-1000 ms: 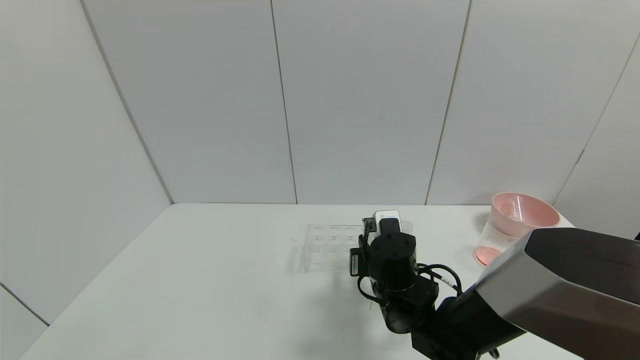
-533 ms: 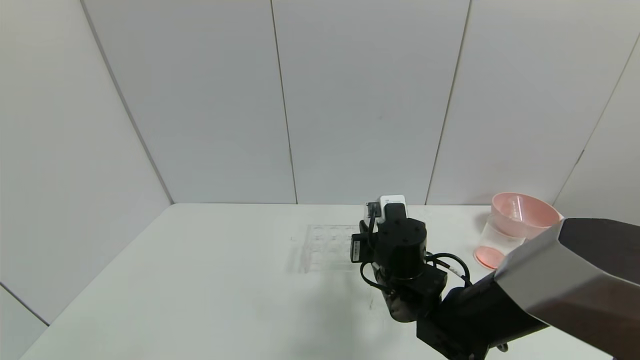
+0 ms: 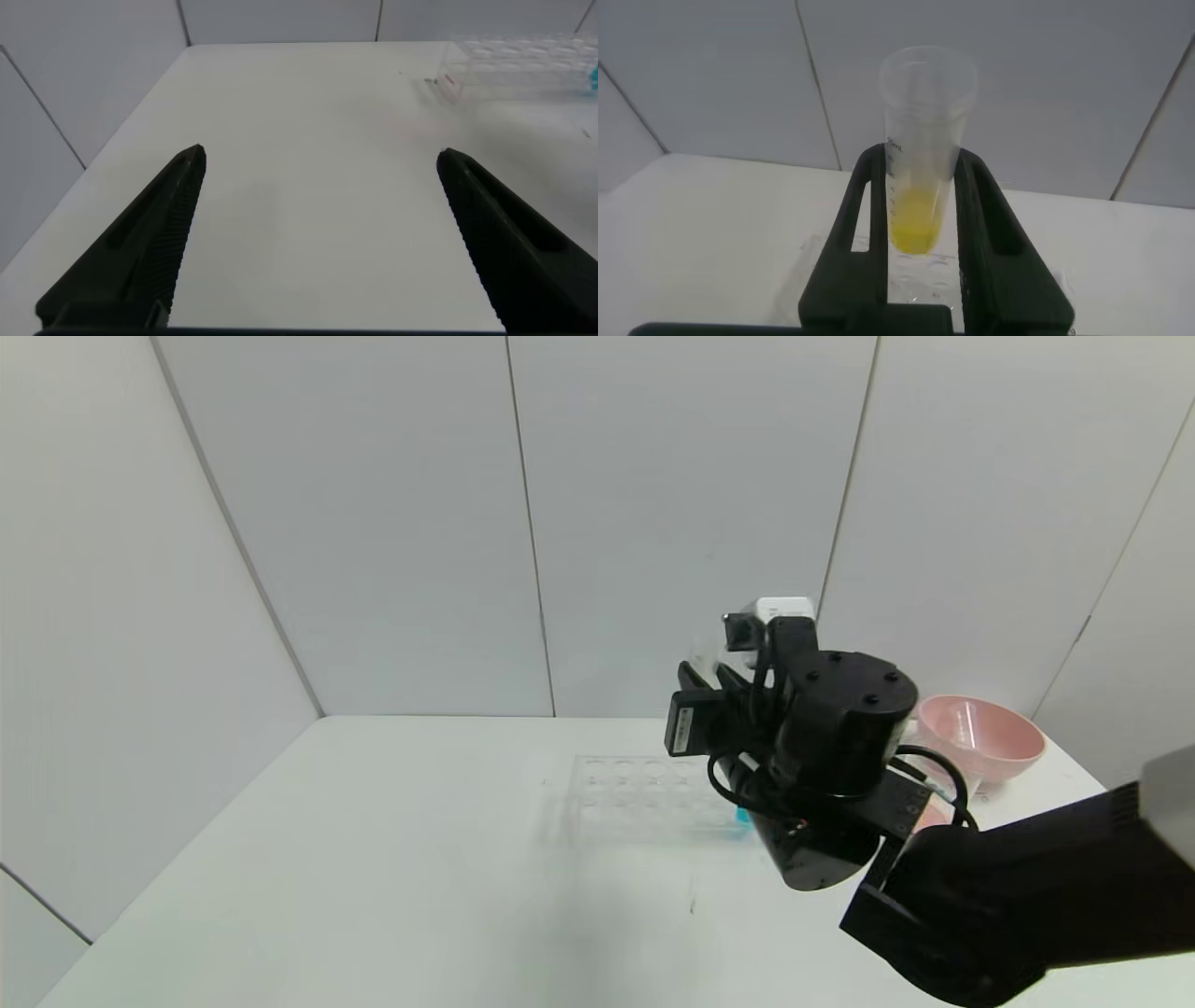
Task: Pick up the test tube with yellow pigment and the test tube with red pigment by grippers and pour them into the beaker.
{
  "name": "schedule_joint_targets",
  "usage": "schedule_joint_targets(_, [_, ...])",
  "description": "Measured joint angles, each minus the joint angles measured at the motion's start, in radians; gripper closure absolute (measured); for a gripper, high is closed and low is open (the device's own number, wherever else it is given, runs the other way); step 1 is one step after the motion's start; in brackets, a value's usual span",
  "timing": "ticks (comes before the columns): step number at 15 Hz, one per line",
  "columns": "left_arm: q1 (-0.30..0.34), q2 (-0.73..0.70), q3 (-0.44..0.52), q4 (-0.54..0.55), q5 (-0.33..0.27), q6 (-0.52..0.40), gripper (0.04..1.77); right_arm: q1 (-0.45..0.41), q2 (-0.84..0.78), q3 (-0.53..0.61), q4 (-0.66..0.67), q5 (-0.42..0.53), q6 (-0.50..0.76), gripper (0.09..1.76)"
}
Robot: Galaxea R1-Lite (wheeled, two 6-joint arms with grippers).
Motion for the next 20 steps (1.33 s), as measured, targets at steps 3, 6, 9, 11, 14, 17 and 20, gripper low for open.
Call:
schedule_joint_targets(3, [0.0,0.0,0.0,0.0,0.0,0.0,0.05,-0.06,-0.122,0.134,-0.003,0.032,-0.038,1.36])
schedule_joint_targets(6, [0.0,0.0,0.0,0.0,0.0,0.0,0.05,-0.257,-0.237,0.277,-0.007,0.19,-0.094,1.36])
schedule_joint_targets(9, [0.0,0.0,0.0,0.0,0.0,0.0,0.05,-0.505,-0.303,0.349,-0.008,0.353,-0.114,1.36])
schedule_joint_targets(11, [0.0,0.0,0.0,0.0,0.0,0.0,0.05,-0.664,-0.319,0.367,-0.008,0.44,-0.131,1.36])
schedule_joint_targets(14, [0.0,0.0,0.0,0.0,0.0,0.0,0.05,-0.892,-0.311,0.372,-0.01,0.622,-0.217,1.36])
schedule_joint_targets(17, [0.0,0.0,0.0,0.0,0.0,0.0,0.05,-1.072,-0.268,0.381,-0.01,0.834,-0.46,1.36])
schedule_joint_targets(20, [0.0,0.0,0.0,0.0,0.0,0.0,0.05,-1.127,-0.206,0.383,-0.046,0.882,-0.622,1.36])
